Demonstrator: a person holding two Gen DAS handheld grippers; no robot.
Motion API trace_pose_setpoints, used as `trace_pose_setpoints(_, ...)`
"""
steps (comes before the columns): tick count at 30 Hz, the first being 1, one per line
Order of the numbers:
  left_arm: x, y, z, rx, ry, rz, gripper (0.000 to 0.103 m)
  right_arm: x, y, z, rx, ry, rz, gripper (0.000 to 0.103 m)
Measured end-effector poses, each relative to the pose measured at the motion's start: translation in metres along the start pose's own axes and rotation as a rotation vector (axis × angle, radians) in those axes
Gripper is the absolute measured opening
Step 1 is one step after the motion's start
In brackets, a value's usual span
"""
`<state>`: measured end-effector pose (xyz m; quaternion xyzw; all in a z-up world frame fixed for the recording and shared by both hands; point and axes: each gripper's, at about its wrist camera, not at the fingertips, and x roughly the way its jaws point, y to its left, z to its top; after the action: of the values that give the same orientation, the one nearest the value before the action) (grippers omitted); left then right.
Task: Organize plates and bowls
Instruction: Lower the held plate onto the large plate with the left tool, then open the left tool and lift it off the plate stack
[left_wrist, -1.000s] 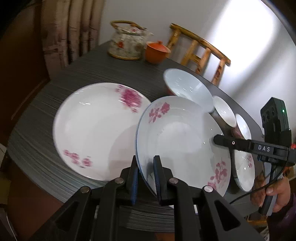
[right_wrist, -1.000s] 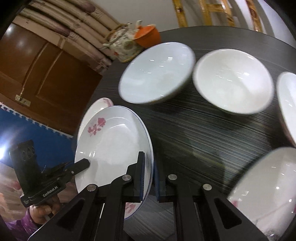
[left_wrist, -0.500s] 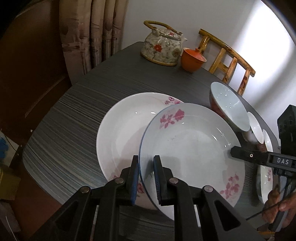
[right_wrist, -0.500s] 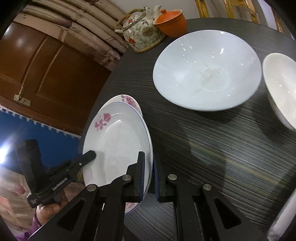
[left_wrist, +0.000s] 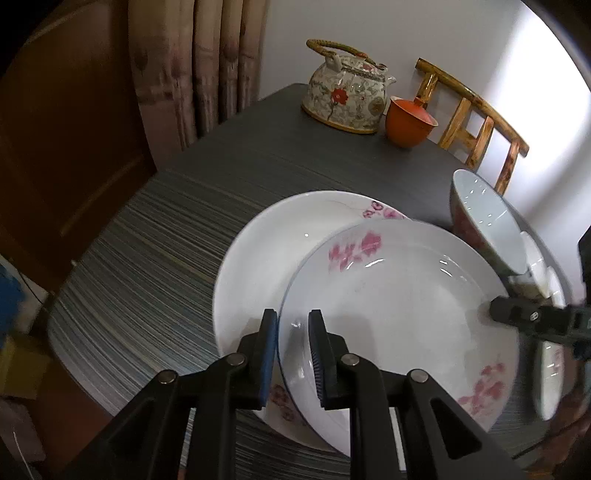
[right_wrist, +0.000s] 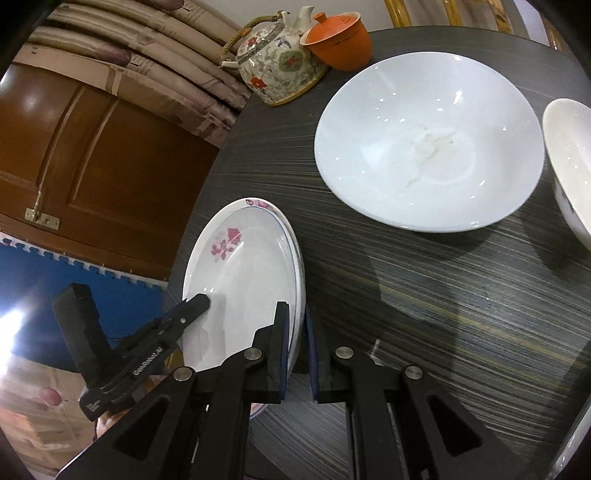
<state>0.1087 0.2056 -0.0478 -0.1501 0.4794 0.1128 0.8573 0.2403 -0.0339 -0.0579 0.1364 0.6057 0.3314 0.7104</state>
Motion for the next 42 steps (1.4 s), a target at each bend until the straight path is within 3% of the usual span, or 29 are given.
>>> trace_pose_setpoints(5,-0.017,-0.004,0.006,0.035,-0.086,0.063,0.018,0.002,0.006,0.001,-0.003,0.002,-0.003,0.012)
trace_pose_setpoints(10,-0.036,0.002,0.002,-0.025,-0.106,0.031,0.022,0.008,0.004,-0.001,0.011,0.015,-0.008,0.011)
trace_pose_setpoints(17,-0.063,-0.007,-0.013,-0.030,-0.176,-0.008,0.027,0.011,0.005,-0.002,0.027,0.008,-0.011,0.011)
trace_pose_setpoints(25,-0.051,-0.009,-0.019,-0.012,-0.132,-0.017,0.028,0.022,0.023,-0.001,-0.028,-0.010,-0.069,0.014)
trace_pose_setpoints(28,-0.050,-0.011,-0.021,0.004,-0.135,-0.013,0.028,0.023,0.024,-0.001,-0.028,-0.024,-0.069,0.022)
trace_pose_setpoints(30,-0.049,-0.012,-0.020,0.012,-0.132,-0.006,0.030,0.017,0.019,-0.001,-0.009,-0.054,-0.044,0.029)
trace_pose_setpoints(37,-0.053,-0.023,-0.023,0.067,-0.152,-0.037,0.030,-0.015,0.011,-0.008,0.013,-0.132,0.007,0.031)
trace_pose_setpoints(42,-0.055,-0.050,-0.033,0.167,-0.148,-0.073,0.031,-0.059,0.004,-0.047,-0.013,-0.201,0.024,0.034)
